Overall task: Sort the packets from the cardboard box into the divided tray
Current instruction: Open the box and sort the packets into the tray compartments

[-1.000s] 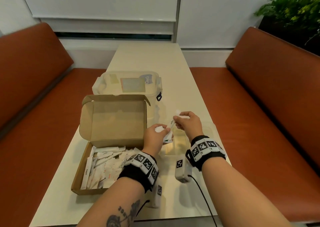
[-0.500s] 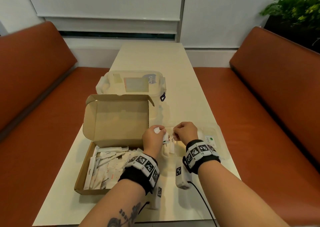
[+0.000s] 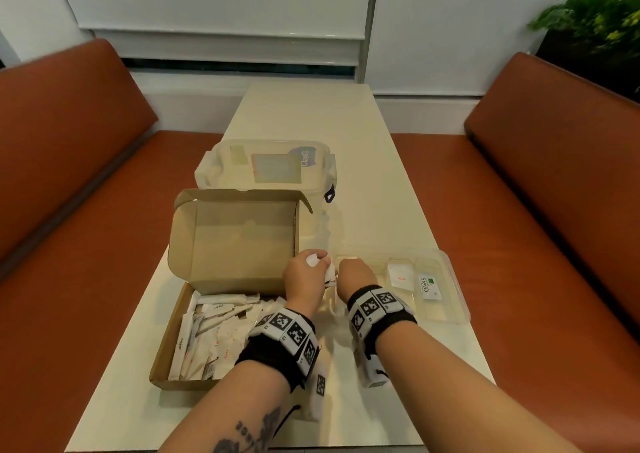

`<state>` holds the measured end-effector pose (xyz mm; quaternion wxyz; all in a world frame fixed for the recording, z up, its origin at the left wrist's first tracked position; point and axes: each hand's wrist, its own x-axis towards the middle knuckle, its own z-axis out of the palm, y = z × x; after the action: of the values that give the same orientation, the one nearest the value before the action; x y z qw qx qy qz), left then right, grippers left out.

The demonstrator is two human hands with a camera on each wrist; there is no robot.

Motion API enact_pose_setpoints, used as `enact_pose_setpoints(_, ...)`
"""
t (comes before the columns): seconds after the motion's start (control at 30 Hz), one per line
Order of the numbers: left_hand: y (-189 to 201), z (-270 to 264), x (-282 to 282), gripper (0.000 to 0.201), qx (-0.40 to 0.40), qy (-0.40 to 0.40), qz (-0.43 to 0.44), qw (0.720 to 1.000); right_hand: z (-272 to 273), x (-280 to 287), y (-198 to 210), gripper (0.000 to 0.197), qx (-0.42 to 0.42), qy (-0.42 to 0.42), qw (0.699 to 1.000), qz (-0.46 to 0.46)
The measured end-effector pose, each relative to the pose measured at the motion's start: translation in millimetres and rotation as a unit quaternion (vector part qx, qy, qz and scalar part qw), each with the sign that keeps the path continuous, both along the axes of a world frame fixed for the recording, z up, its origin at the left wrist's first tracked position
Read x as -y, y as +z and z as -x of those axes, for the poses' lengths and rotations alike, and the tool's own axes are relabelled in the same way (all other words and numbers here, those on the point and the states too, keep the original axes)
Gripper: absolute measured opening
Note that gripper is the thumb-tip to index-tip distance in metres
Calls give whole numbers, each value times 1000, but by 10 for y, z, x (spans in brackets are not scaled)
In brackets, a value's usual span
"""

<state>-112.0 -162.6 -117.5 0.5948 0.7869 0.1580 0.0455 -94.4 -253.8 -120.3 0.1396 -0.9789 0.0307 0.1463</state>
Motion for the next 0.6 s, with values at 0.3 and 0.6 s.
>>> enact_pose_setpoints(0.3,17,29,12,13,3,-3,-7,1000,2,149,31,22,-19,18,1000,10)
enact_pose_setpoints(0.6,6,76,11,12,9,-13,17,1000,116,211,29,29,-16,66,998,14)
